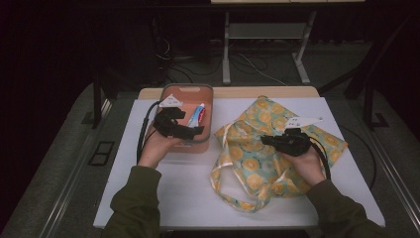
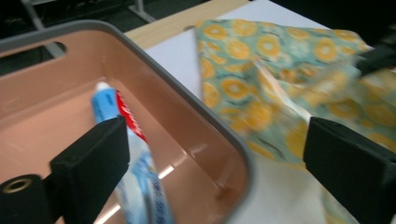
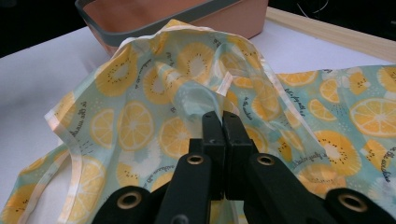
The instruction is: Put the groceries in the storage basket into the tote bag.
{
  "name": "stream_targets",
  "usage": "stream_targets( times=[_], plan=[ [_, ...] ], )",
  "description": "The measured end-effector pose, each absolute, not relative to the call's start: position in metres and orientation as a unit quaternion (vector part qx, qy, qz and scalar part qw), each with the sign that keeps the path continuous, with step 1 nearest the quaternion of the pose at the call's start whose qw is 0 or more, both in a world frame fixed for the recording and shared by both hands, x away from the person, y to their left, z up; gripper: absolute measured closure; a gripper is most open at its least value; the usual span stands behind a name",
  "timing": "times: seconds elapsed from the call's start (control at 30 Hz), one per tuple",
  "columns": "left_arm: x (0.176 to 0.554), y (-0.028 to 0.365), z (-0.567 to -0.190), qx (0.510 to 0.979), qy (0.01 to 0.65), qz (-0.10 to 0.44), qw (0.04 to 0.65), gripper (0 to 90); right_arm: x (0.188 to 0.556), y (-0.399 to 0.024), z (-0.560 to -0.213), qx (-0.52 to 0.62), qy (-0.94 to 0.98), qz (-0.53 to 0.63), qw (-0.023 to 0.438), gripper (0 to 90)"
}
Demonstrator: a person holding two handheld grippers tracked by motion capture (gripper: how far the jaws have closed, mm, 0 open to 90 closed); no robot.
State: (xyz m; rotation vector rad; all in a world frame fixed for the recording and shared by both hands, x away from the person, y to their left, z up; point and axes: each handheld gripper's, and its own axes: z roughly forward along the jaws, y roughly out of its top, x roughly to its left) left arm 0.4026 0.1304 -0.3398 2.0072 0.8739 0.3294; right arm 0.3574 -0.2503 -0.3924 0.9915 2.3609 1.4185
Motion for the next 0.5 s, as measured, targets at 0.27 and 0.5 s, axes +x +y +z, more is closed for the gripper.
stream_targets(
  times=[0.27,0.5],
  plan=[
    [0.445,0.121,-0.349,0.817,0.371,0.150,0.414,17.8,0.357,-0.253,-0.391,0.336,0.800,0.486,0.106,89.3],
    [0.476,0.117,-0.370,0.829,0.389,0.151,0.373,23.9,0.357,-0.254,-0.391,0.337,0.798,0.488,0.104,89.3]
  ],
)
